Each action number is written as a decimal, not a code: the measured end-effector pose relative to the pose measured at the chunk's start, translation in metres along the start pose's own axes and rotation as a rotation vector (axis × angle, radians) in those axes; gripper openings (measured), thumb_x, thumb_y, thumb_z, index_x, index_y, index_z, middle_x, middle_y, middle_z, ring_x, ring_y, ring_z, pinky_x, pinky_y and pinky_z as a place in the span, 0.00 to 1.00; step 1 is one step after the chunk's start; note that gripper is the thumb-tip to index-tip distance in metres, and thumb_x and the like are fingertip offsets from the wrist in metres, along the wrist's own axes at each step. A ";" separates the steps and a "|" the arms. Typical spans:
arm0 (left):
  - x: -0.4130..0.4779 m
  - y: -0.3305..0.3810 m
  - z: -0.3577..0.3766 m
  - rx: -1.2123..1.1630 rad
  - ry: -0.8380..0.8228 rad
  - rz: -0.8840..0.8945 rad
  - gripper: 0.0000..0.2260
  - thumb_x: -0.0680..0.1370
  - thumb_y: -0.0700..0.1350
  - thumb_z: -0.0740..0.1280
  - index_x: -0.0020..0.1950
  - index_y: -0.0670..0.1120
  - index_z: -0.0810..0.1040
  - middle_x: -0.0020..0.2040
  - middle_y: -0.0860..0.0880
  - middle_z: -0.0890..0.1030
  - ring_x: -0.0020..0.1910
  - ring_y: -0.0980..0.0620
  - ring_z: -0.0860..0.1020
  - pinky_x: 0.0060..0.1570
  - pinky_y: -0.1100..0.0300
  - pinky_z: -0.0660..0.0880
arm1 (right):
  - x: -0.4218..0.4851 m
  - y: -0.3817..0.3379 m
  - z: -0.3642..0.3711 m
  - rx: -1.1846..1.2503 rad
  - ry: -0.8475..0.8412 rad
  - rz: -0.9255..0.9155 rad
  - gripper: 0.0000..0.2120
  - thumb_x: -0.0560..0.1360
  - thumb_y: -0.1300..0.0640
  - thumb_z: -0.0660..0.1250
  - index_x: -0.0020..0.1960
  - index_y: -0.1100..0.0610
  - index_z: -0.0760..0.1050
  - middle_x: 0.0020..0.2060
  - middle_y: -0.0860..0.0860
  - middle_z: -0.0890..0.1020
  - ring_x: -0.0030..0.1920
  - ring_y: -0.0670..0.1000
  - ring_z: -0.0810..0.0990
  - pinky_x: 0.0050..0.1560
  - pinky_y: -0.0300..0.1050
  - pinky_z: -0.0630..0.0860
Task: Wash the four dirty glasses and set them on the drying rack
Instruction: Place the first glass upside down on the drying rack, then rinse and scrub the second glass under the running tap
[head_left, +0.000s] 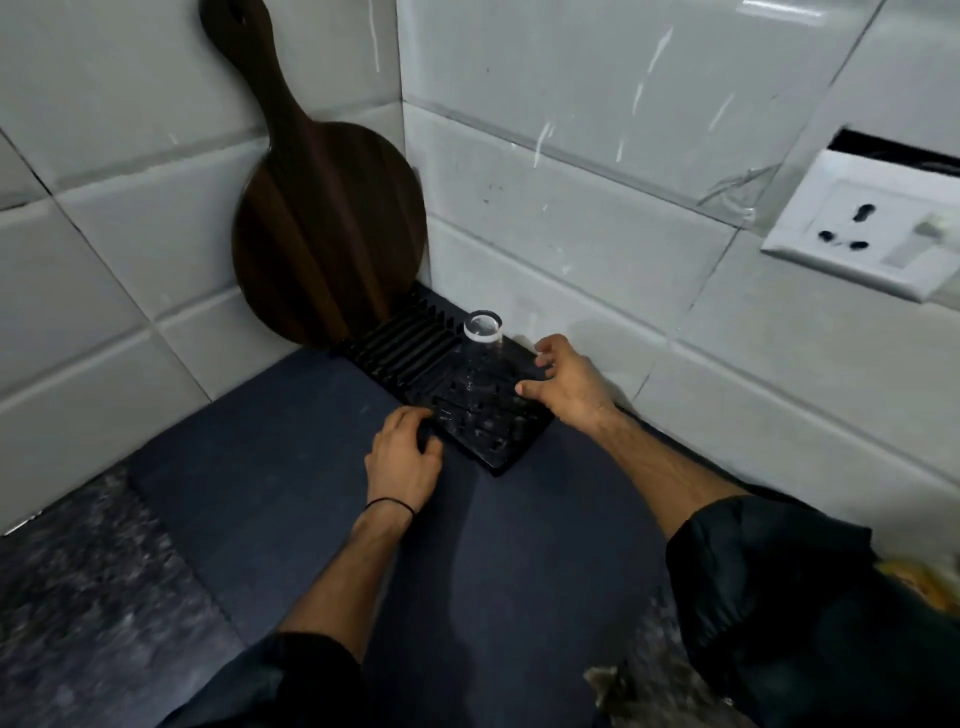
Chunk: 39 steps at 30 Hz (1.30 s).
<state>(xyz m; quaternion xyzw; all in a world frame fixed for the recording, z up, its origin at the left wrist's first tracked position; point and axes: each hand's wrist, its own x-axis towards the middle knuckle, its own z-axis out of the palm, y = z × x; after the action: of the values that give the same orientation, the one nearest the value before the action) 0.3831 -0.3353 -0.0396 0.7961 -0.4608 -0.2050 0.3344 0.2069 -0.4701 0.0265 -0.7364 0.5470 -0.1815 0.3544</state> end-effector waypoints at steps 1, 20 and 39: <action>-0.009 0.006 -0.001 -0.014 -0.011 -0.001 0.17 0.78 0.43 0.65 0.67 0.49 0.76 0.69 0.49 0.73 0.66 0.45 0.73 0.64 0.45 0.71 | -0.015 0.003 -0.009 0.011 0.000 0.006 0.26 0.73 0.59 0.75 0.67 0.58 0.70 0.59 0.53 0.78 0.51 0.49 0.75 0.46 0.40 0.70; -0.318 0.055 0.066 -0.133 -0.253 0.266 0.10 0.76 0.36 0.67 0.55 0.44 0.82 0.54 0.46 0.82 0.52 0.46 0.80 0.54 0.55 0.76 | -0.374 0.104 -0.081 -0.248 0.217 -0.111 0.19 0.74 0.36 0.69 0.51 0.51 0.80 0.54 0.49 0.72 0.55 0.52 0.69 0.55 0.48 0.69; -0.402 0.105 0.081 -0.053 -0.295 0.205 0.11 0.80 0.40 0.64 0.60 0.43 0.80 0.57 0.45 0.82 0.52 0.50 0.80 0.55 0.56 0.77 | -0.498 0.183 -0.106 -0.218 0.162 0.134 0.16 0.70 0.42 0.74 0.41 0.55 0.76 0.36 0.49 0.81 0.39 0.51 0.79 0.39 0.48 0.74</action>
<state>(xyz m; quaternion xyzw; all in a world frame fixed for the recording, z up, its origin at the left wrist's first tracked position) 0.0711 -0.0502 -0.0126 0.6972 -0.5782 -0.2963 0.3031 -0.1532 -0.0669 0.0271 -0.7154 0.6380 -0.1558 0.2383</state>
